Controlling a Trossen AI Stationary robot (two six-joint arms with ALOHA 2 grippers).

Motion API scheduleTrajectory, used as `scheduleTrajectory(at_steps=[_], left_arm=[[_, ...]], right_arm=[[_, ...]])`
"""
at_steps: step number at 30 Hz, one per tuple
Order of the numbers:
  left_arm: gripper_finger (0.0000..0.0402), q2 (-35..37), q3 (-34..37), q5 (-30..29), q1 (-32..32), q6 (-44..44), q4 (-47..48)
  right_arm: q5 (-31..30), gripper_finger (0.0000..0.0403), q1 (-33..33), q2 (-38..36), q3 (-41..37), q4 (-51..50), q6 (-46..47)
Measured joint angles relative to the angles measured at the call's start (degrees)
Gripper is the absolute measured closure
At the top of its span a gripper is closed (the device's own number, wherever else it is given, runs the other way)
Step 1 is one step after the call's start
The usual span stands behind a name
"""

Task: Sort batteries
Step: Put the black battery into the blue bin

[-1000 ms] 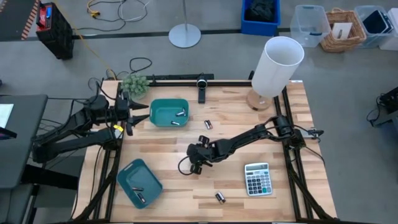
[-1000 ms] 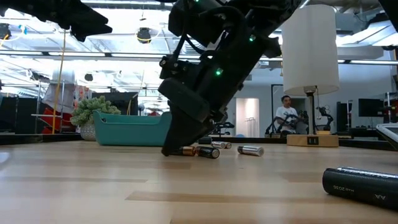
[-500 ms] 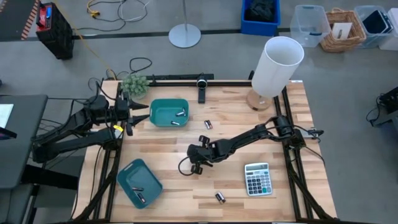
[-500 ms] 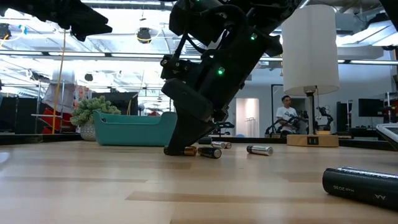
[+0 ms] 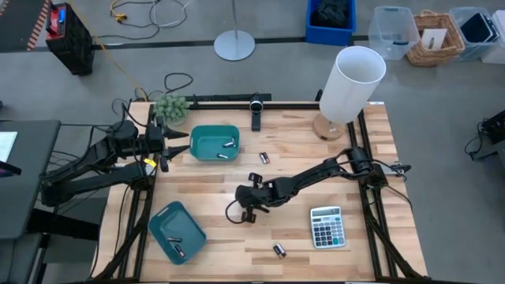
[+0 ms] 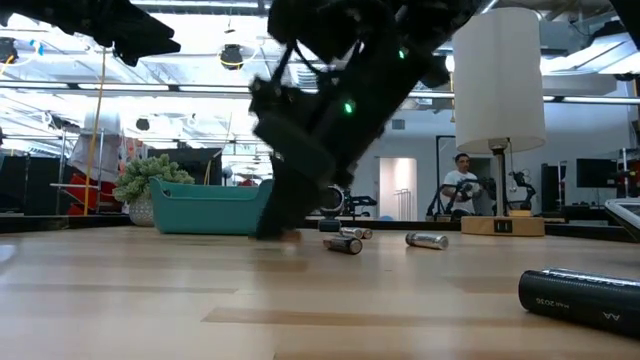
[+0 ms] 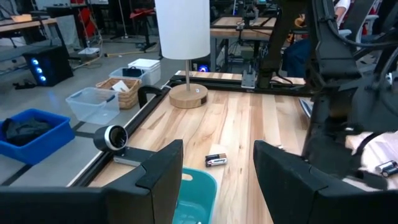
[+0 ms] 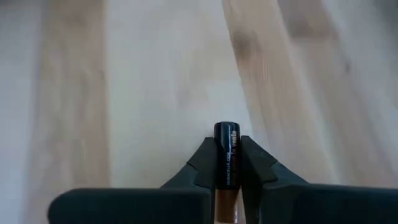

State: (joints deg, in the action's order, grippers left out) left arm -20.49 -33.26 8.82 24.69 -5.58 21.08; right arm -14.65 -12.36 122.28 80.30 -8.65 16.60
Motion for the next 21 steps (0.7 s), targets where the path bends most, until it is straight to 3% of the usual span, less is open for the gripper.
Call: scheduleTrajectory(at_steps=[9,21], left_arm=[[0.0212,0.0,-0.02,0.0,0.0,-0.17,0.0],[0.0212,0.0,-0.02,0.0,0.0,-0.17,-0.29]], right_arm=[[-0.02,0.0354,-0.42,-1.16,6.92,2.51,-8.06],[3.14,0.0354,-1.69,-1.08,9.0,24.11,-13.51]])
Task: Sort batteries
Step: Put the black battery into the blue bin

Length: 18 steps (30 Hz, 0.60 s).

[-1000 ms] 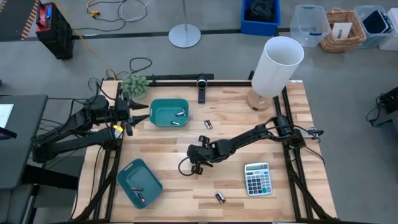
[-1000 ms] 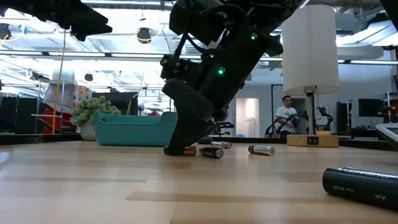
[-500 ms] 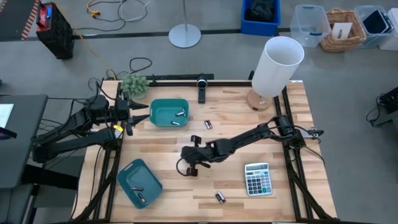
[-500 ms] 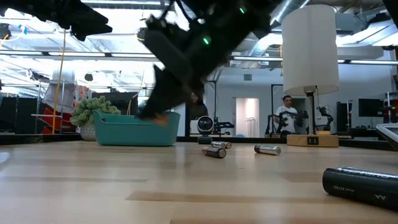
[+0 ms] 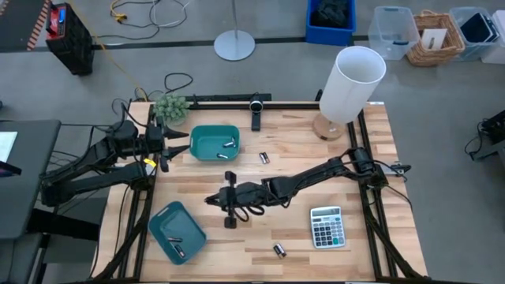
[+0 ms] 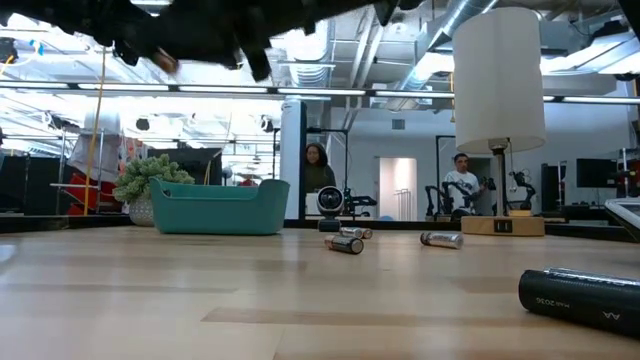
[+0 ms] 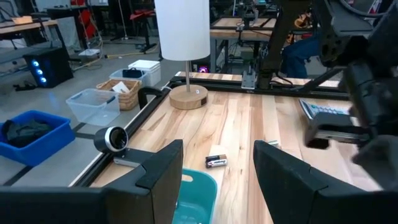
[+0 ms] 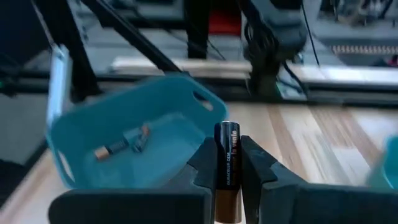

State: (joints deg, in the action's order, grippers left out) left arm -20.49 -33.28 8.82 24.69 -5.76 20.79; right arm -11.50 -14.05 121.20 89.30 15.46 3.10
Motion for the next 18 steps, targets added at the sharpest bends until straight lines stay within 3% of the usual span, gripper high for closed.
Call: scheduleTrajectory(at_steps=[18], left_arm=[[0.0212,0.04,-0.02,2.67,0.0,0.33,-1.44]], right_arm=[[-4.66,0.0354,-4.18,0.03,0.0,13.57,-0.51]])
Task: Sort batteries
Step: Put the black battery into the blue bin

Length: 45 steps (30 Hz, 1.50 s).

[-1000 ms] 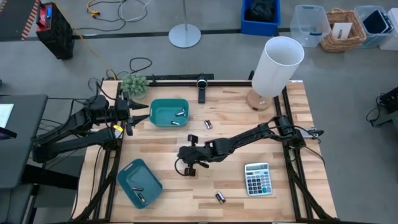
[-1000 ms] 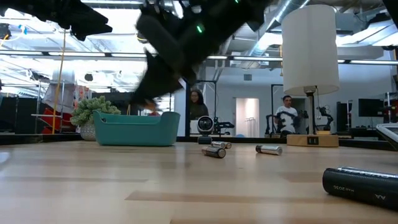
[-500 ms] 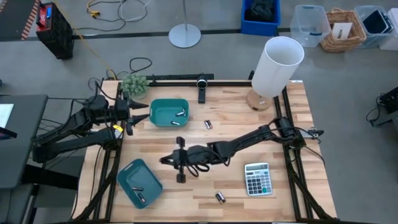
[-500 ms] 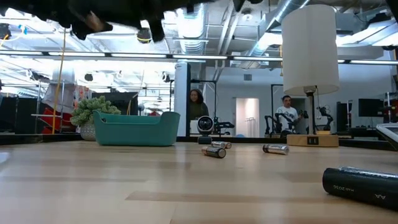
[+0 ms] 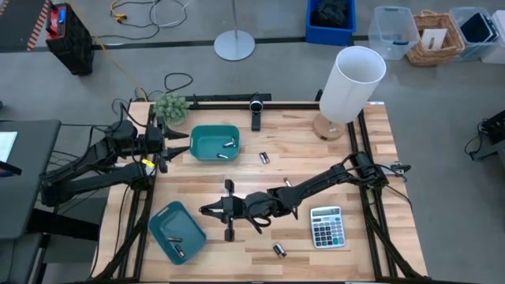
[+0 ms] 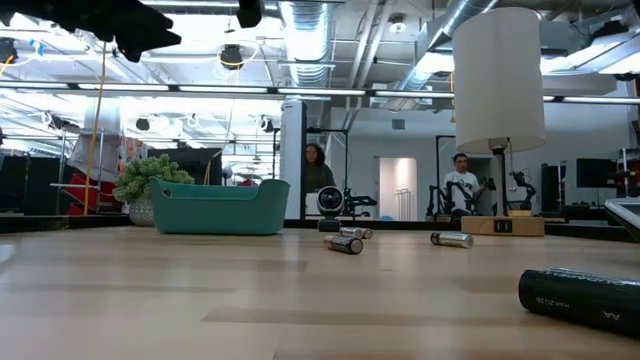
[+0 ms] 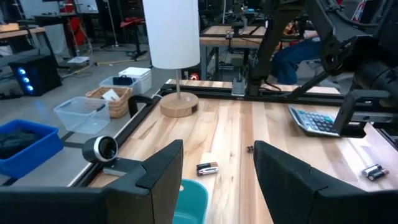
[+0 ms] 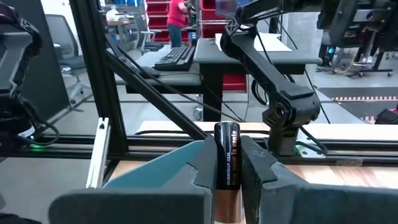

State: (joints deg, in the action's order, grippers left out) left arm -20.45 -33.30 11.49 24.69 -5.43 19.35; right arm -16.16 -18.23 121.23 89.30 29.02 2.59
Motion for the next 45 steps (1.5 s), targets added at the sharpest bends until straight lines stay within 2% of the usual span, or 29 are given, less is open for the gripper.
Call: scheduleTrajectory(at_steps=[6,8,13,27,32,40,45], left_arm=[[0.0212,0.0,0.0,0.02,0.0,-0.25,-0.01],[0.0212,0.0,0.0,0.02,0.0,-0.28,-0.07],[0.0212,0.02,0.0,0.0,0.0,-0.3,-0.38],[0.0212,0.02,0.0,-0.07,-0.02,-0.77,-0.37],[0.0212,0.0,0.0,-0.11,0.0,-0.77,-0.38],[0.0212,0.0,0.0,-0.11,-0.01,-0.71,-0.35],[0.0211,0.0,0.0,-0.11,0.0,-0.7,-0.35]], right_arm=[[-0.53,0.0354,-0.25,0.24,0.0,2.12,0.27],[-0.58,0.0354,-0.25,2.44,1.48,4.33,0.36],[-0.37,0.0354,0.01,9.43,7.98,2.2,0.1],[11.39,0.0354,2.59,24.22,28.03,-4.04,9.72],[13.46,0.0353,2.59,26.35,30.61,-7.48,10.66],[16.53,0.0321,2.59,28.2,33.91,-9.17,13.92],[16.89,0.0278,2.59,28.16,34.39,-9.51,14.47]])
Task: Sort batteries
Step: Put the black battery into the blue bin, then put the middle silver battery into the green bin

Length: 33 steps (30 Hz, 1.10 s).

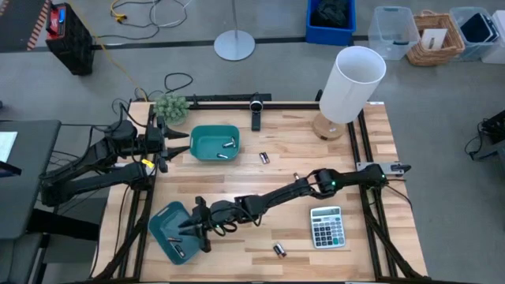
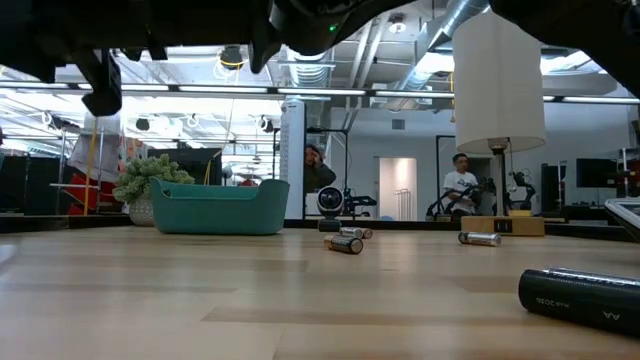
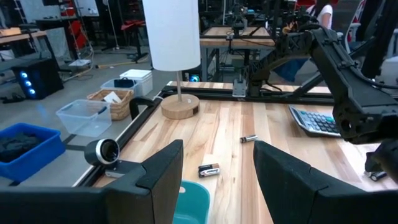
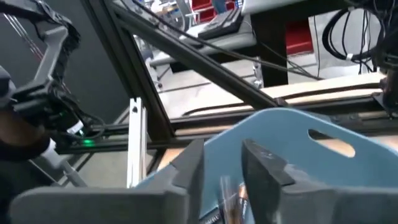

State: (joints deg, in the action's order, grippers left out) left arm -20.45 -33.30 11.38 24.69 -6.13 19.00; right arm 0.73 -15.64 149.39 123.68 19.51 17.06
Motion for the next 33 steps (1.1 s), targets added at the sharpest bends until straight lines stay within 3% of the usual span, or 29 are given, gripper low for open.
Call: scheduleTrajectory(at_steps=[6,10,15,25,29,33], left_arm=[[0.0211,0.0,0.0,0.0,0.0,-0.04,0.0],[0.0211,0.0,0.0,0.02,0.0,-0.04,0.02],[0.0211,0.0,0.0,0.04,0.0,-0.03,0.96],[0.0211,0.0,0.0,0.02,0.0,-0.26,1.03],[0.0211,-0.01,0.0,0.02,0.0,-0.28,1.03],[0.0211,0.0,0.0,0.02,-0.01,-0.24,1.03]], right_arm=[[0.0,0.0206,0.0,-0.01,-0.03,-0.52,0.81],[-0.07,0.0186,0.02,-0.19,-0.07,-1.44,-2.85],[-1.13,0.019,0.26,-2.69,-0.09,-3.19,-6.89],[-12.98,0.0215,0.84,-7.0,-1.06,-11.4,-13.67],[-13.38,0.0226,1.91,-10.33,-7.94,-9.15,-13.68],[-14.22,0.0232,3.12,-16.25,-20.68,-2.03,-12.61]])
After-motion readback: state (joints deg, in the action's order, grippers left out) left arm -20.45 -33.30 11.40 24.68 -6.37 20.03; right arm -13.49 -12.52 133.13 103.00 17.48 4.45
